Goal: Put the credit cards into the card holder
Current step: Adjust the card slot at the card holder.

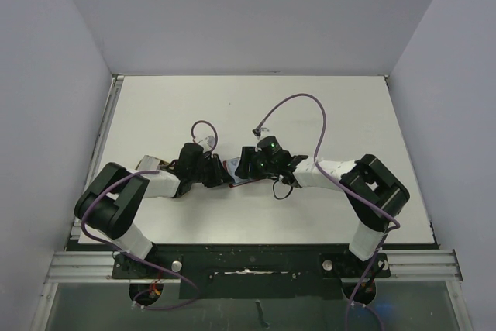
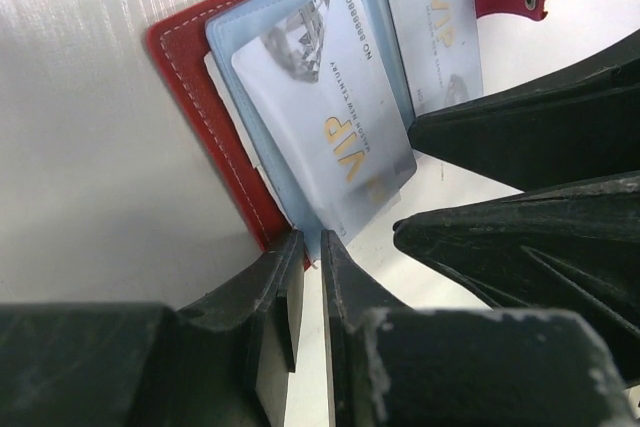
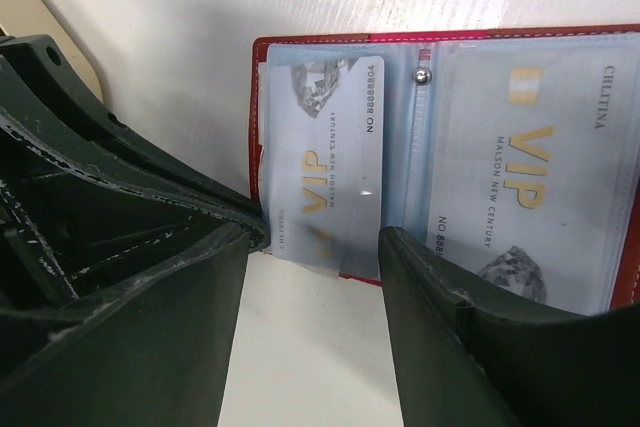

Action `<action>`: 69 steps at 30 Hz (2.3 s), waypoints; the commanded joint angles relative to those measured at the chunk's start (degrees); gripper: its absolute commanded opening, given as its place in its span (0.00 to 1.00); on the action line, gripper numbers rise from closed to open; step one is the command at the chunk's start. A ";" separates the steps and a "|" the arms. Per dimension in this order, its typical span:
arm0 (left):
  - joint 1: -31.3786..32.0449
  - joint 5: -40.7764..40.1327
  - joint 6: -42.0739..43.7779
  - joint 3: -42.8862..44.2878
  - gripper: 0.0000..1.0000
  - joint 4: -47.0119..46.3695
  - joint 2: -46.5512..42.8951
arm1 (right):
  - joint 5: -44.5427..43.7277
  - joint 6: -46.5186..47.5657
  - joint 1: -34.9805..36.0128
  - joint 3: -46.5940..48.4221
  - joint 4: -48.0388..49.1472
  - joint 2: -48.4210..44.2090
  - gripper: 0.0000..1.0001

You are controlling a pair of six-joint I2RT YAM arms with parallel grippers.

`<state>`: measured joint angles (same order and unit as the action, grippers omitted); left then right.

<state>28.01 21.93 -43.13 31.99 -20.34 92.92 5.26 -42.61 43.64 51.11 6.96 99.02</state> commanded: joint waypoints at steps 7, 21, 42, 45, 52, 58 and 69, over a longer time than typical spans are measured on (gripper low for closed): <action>0.03 0.74 0.03 -0.51 0.11 -3.13 0.86 | 4.61 -1.82 0.53 -0.08 5.94 0.72 0.51; 0.12 1.27 0.15 -0.27 0.11 -2.87 0.33 | 7.37 -6.08 -2.96 -4.09 12.33 -1.04 0.27; 0.19 1.53 0.33 0.10 0.11 -2.56 0.50 | 16.23 -10.14 -6.70 -8.36 22.88 0.38 0.17; 0.18 1.53 0.29 0.09 0.11 -2.69 0.50 | 17.11 -10.66 -7.03 -8.57 23.26 1.13 0.21; 0.20 1.47 0.32 0.20 0.11 -2.54 0.34 | 17.85 -11.21 -7.75 -8.51 23.70 2.09 0.21; 0.16 0.95 0.35 0.09 0.11 -2.04 -0.10 | 17.93 -9.83 -8.32 -8.05 23.70 2.22 0.09; -0.08 -3.36 1.71 1.80 0.23 4.36 -2.75 | 20.02 -4.59 -10.97 -4.63 16.87 4.21 0.00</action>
<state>28.08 21.85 -43.24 31.81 -19.62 92.20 23.51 -50.13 33.28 43.77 24.69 102.17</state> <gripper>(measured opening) 0.206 0.025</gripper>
